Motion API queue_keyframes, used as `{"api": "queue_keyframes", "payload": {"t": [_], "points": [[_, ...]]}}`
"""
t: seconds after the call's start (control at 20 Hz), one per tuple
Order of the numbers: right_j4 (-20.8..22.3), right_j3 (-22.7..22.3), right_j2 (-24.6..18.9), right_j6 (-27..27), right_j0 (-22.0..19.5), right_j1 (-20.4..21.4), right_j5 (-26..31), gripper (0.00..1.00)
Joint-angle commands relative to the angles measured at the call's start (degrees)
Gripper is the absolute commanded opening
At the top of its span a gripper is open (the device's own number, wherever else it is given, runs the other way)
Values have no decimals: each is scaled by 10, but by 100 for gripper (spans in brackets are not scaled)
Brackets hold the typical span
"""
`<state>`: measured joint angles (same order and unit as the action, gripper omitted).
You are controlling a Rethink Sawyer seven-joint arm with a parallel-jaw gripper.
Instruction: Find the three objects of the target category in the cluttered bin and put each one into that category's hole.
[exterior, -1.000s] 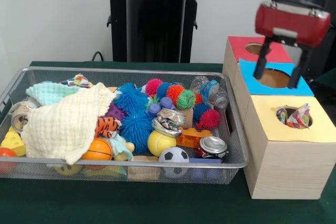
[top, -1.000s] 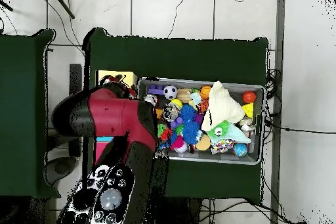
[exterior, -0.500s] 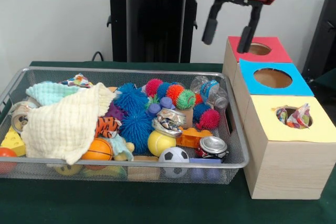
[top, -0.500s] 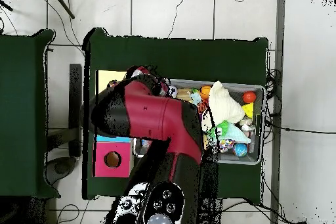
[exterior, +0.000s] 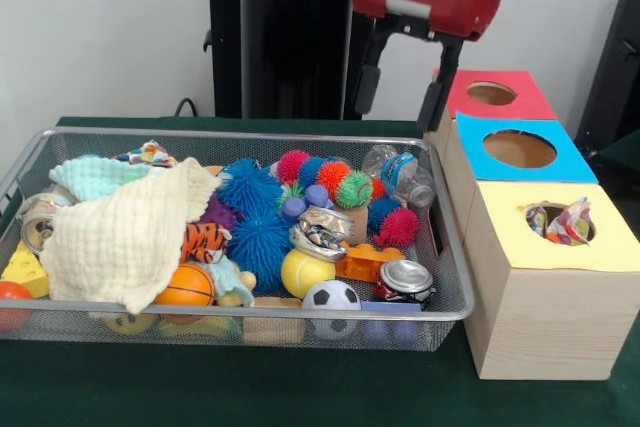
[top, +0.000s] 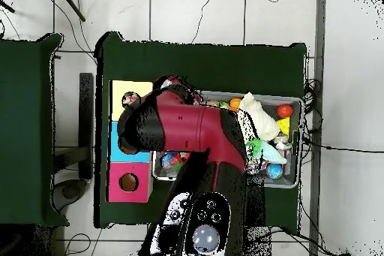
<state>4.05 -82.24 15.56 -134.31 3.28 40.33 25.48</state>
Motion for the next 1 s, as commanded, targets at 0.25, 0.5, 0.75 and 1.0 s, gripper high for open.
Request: {"api": "queue_keyframes", "payload": {"t": [0.25, 0.5, 0.75, 1.0], "points": [[70, -56, -170, 101, -104, -67, -37, 100], [103, -77, -169, 72, -113, -55, -55, 100], [134, -90, -190, 74, -137, -49, -68, 100], [159, -91, -212, 78, -162, -46, -73, 100]]}}
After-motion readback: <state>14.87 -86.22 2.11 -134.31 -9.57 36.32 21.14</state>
